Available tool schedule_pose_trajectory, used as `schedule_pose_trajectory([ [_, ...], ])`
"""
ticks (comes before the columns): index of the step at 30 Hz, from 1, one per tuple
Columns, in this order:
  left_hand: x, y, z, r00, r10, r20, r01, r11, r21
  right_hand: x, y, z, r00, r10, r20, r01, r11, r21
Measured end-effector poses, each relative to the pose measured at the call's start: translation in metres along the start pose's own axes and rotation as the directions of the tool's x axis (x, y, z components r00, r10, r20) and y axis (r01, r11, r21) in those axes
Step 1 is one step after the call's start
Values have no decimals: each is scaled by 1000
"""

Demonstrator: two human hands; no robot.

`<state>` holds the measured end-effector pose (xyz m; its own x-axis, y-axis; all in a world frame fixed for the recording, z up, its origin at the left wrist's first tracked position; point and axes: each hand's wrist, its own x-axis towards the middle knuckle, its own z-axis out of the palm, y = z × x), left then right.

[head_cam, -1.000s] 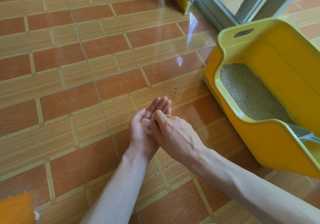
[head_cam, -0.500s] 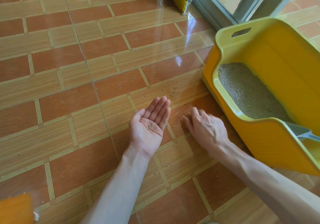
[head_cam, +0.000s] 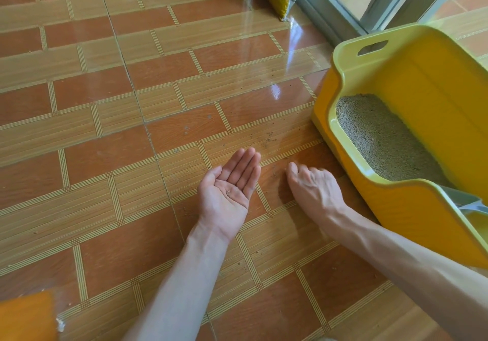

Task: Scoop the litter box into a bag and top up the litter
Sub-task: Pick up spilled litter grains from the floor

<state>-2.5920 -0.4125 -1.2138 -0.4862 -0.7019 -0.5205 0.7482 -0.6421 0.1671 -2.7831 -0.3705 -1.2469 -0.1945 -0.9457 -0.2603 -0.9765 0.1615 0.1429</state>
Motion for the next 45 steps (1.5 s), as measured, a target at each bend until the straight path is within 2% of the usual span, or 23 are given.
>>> schedule_pose_trajectory([
  [3, 0, 0, -1, 1000, 11, -18, -10, 1000, 21, -10, 10, 14, 992, -124, 12, 116, 957, 265],
  [4, 0, -1, -1, 1000, 15, -25, -14, 999, 29, -11, 9, 16, 991, -130, -40, 136, 945, 296],
  [7, 1, -4, -1, 998, 28, -58, -25, 999, 45, -15, -11, -16, 980, 9, -200, 46, 963, 266],
  [9, 4, -6, -3, 994, 45, -97, -40, 998, 50, -22, -41, -54, 961, -33, -274, 123, 940, 318],
  [12, 7, -10, -3, 993, 29, -112, -23, 998, 59, -27, -72, -78, 972, -124, -202, 211, 842, 497],
  [14, 5, -12, 2, 995, 3, -99, 3, 998, 58, -25, -92, -72, 941, -161, -299, 291, 835, 467],
  [17, 3, -10, 6, 996, -20, -81, 21, 1000, 9, -12, -104, -57, 951, -114, -289, 230, 884, 408],
  [19, 4, -7, 4, 998, -28, -58, 26, 999, -34, -10, -105, -54, 922, -177, -345, 267, 935, 233],
  [20, 5, -6, 2, 998, -29, -55, 27, 999, -44, -11, -100, -53, 898, -268, -350, 336, 930, 149],
  [22, 7, -4, 1, 998, -28, -53, 24, 998, -61, -17, -85, -58, 841, -333, -427, 419, 899, 124],
  [24, 7, -2, 1, 999, -20, -48, 17, 998, -60, -26, -75, -69, 844, -272, -463, 402, 891, 210],
  [26, 7, -2, 2, 999, -9, -44, 7, 999, -42, -32, -68, -66, 867, -237, -439, 389, 872, 298],
  [30, 3, 0, 1, 1000, 4, -27, -5, 1000, -26, -34, -28, -47, 896, -36, -443, 217, 904, 367],
  [32, 2, 0, 1, 1000, 8, -22, -8, 1000, -19, -24, -7, -32, 933, 32, -359, 93, 940, 327],
  [35, 1, 2, 0, 1000, 8, -16, -8, 1000, -1, -8, 12, -12, 958, 52, -281, -13, 990, 139],
  [38, 1, 3, -1, 1000, 7, -20, -7, 1000, 4, 2, 14, -6, 958, 30, -286, -27, 1000, 14],
  [45, 0, 6, -2, 999, 16, -31, -16, 1000, 1, 15, 1, -9, 975, 34, -222, -33, 999, 10],
])
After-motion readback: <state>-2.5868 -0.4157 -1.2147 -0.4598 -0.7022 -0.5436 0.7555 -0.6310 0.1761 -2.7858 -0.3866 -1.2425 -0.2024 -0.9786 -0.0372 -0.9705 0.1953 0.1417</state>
